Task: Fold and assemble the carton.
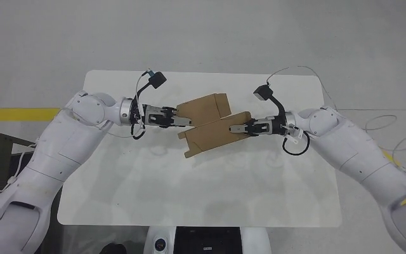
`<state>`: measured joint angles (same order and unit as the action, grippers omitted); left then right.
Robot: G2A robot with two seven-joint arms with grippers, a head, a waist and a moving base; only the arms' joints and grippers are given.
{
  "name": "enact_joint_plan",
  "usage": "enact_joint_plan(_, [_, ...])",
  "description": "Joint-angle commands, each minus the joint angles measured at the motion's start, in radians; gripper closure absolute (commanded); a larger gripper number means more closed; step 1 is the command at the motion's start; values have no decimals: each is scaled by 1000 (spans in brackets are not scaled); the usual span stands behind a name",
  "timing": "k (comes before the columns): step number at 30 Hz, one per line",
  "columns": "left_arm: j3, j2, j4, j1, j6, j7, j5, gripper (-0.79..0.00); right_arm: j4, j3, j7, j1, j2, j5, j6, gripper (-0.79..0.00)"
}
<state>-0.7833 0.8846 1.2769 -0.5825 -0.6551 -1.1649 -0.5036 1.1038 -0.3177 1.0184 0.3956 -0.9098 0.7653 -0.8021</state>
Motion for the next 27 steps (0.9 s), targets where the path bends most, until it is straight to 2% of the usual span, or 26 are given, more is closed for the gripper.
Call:
enact_joint_plan(1, [-7, 1, -4, -4, 1, -1, -9, -785, -5, 1, 4, -2, -1, 14, 4, 0])
enact_joint_plan(9, [-37, 5, -10, -19, 18, 2, -58, -785, -5, -3, 21, -4, -6, 30, 21, 0])
enact_joint_plan(27, [-120, -1, 28, -64, 74, -74, -130, -785, -80, -35, 18, 11, -31, 15, 19, 0])
